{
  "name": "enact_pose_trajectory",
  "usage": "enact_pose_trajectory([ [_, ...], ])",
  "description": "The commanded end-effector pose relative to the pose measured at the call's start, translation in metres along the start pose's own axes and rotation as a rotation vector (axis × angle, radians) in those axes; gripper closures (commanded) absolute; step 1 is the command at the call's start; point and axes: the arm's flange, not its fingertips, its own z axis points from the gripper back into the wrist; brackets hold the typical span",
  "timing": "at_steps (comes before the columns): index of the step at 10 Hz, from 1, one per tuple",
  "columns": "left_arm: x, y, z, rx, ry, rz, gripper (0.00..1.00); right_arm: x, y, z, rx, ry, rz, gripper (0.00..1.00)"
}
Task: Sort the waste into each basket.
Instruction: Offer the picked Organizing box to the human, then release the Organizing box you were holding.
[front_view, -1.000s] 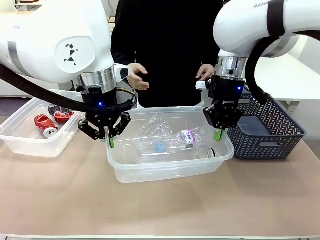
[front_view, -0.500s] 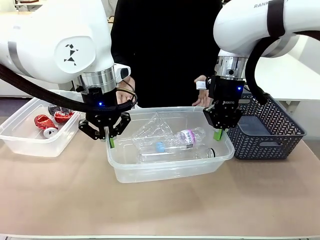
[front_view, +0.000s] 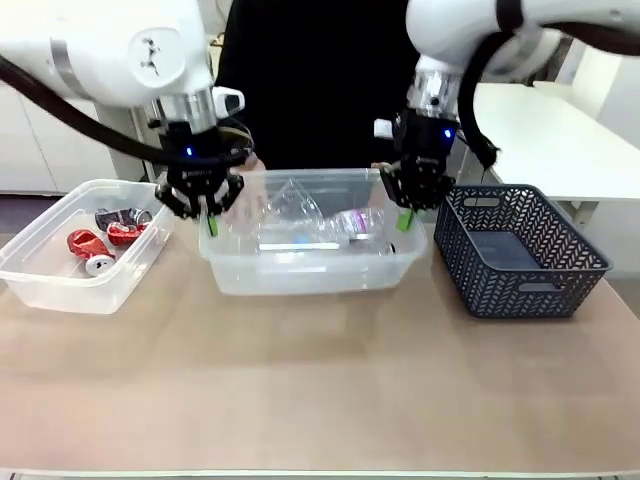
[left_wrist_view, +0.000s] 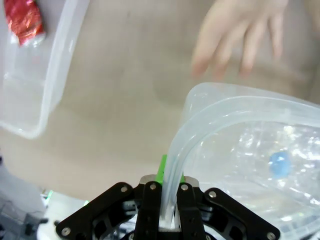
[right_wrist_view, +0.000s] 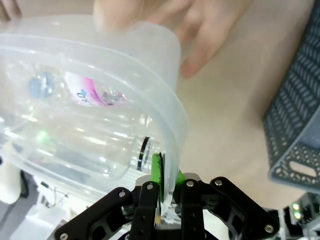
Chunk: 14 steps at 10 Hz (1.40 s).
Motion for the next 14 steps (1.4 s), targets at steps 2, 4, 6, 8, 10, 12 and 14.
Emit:
enact_pose_trajectory([
  [2,0.033,-0.031,-0.017,-0.037,0.029,-0.046,0.96,0.009,0.018,0.005,0.045,0.064,0.005,0.95],
  [4,0.039,-0.007,-0.017,-0.008,0.039,-0.023,0.96,0.012,0.012,-0.007,0.048,0.093,-0.006,0.95],
  [6,0.039,-0.007,-0.017,-0.008,0.039,-0.023,0.96,0.018,-0.010,-0.002,0.000,0.045,-0.023,0.95],
  [8,0.039,-0.007,-0.017,-0.008,0.039,-0.023,0.96,0.018,-0.010,-0.002,0.000,0.045,-0.023,0.95],
  [10,0.039,-0.007,-0.017,-0.008,0.039,-0.023,0.96,0.018,-0.010,-0.002,0.000,0.045,-0.023,0.95],
  [12,0.039,-0.007,-0.017,-0.008,0.039,-0.023,0.96,0.018,-0.010,-0.002,0.000,0.045,-0.023,0.95],
  [14,0.038,-0.011,-0.014,-0.007,0.049,-0.034,0.37,0.005,-0.020,-0.001,0.018,-0.056,-0.058,0.38],
])
